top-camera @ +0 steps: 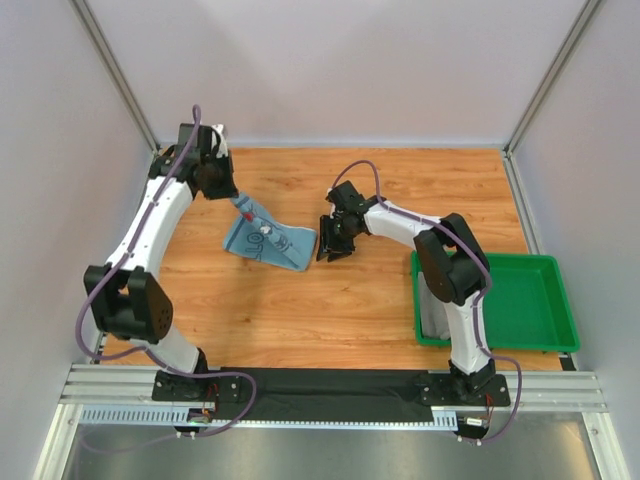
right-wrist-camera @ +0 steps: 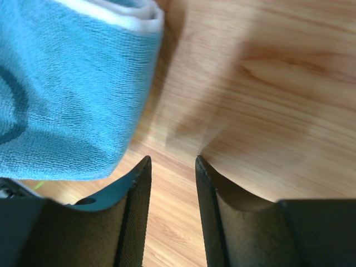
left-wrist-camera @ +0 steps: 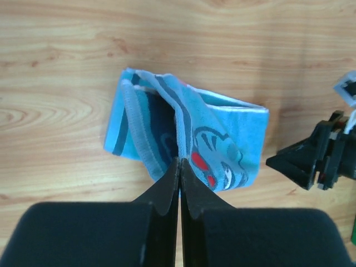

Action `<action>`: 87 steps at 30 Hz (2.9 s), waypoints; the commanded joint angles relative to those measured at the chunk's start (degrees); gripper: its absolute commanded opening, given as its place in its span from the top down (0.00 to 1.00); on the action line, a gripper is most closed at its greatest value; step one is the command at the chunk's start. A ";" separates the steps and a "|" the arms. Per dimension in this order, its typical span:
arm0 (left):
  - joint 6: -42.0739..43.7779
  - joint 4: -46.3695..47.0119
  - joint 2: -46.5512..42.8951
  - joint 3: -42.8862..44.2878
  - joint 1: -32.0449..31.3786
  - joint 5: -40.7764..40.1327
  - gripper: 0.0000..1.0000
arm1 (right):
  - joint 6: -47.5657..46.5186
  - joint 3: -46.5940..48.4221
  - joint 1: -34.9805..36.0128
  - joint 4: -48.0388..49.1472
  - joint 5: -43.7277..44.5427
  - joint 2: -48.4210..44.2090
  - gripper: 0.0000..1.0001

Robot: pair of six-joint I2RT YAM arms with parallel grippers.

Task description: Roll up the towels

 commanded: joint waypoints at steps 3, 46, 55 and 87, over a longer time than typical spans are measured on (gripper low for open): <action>1.53 6.28 8.47 -7.60 5.41 2.88 1.00 | -1.08 0.18 -0.16 -3.28 3.26 -2.21 0.50; 5.84 2.14 13.85 1.80 6.28 15.87 1.00 | -2.57 -9.40 -11.06 -0.29 -4.13 -21.28 0.37; 7.06 0.56 22.31 -0.48 8.76 9.39 1.00 | -2.75 -10.45 -10.80 0.50 -5.44 -20.31 0.36; -2.16 -10.86 8.26 -3.12 11.22 -22.42 0.59 | 9.81 8.98 0.98 23.42 -29.61 8.09 0.44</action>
